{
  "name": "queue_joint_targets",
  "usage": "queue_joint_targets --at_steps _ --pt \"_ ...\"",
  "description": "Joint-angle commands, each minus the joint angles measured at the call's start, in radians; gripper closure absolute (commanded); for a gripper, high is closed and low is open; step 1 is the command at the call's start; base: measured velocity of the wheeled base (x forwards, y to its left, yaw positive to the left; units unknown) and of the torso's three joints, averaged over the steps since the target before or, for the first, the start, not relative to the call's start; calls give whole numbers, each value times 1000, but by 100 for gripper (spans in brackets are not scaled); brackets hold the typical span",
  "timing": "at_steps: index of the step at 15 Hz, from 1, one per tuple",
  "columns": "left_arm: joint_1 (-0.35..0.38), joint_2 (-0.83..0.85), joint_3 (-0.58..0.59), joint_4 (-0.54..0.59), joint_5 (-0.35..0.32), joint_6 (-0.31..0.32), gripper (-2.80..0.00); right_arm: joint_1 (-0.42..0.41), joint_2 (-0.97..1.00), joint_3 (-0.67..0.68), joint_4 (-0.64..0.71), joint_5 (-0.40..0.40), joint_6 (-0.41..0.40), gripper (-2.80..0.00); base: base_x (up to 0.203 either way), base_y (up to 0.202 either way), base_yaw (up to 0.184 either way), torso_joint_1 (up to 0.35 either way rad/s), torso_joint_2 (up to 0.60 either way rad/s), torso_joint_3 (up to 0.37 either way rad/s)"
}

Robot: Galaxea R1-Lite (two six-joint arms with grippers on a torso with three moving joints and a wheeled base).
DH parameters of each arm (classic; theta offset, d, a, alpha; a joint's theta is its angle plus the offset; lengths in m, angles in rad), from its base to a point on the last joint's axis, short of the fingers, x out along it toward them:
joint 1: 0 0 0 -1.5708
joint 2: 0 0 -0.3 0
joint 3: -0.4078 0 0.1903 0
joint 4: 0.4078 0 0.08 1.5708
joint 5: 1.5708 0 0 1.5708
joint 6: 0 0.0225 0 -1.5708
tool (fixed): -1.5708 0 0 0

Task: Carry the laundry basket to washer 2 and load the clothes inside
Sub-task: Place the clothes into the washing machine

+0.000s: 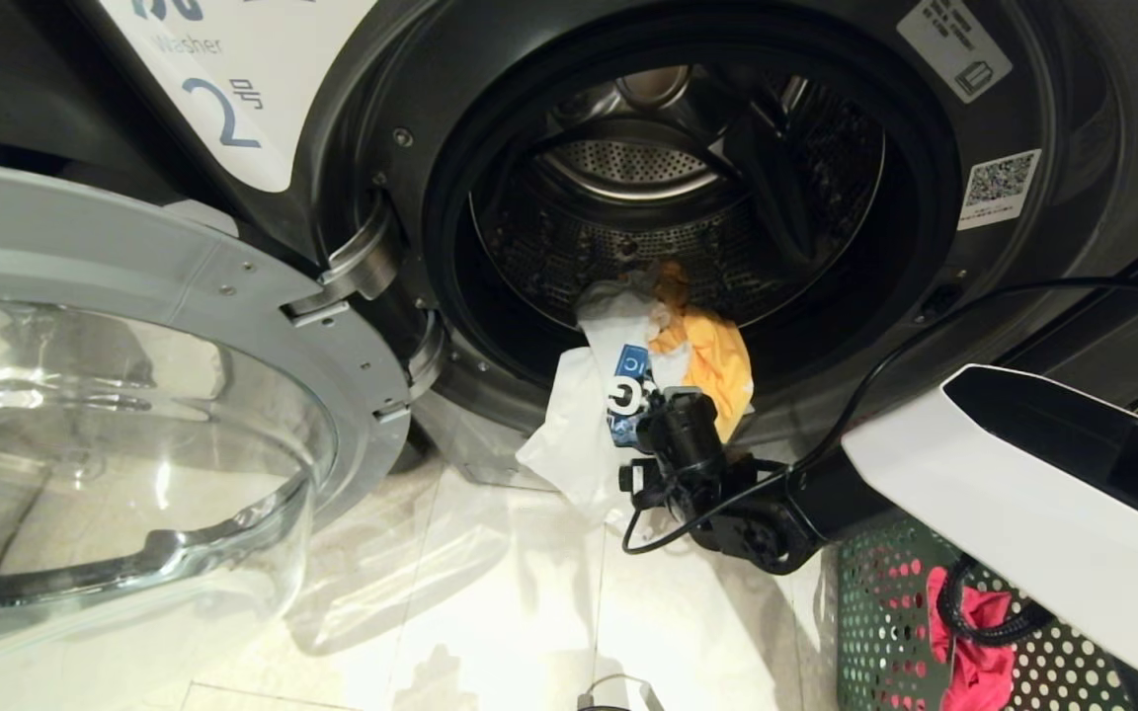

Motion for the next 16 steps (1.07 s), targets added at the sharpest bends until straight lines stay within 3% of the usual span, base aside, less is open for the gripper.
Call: queue_joint_targets --at_steps 1,3,12,13,16 --pt "1 0 0 0 0 0 0 -26 30 -12 -38 15 -27 -280 0 0 0 0 0 0" --pt "1 1 0 0 0 0 0 -51 39 -1 -104 87 -92 -280 0 0 0 0 0 0" --pt "1 0 0 0 0 0 0 -64 112 -100 -134 107 -132 -280 0 0 0 0 0 0" --pt "1 0 0 0 0 0 0 -64 121 -115 -134 107 -136 0 0 0 0 0 0 0" --pt "1 0 0 0 0 0 0 -67 134 -136 -126 107 -150 0 0 0 0 0 0 0"
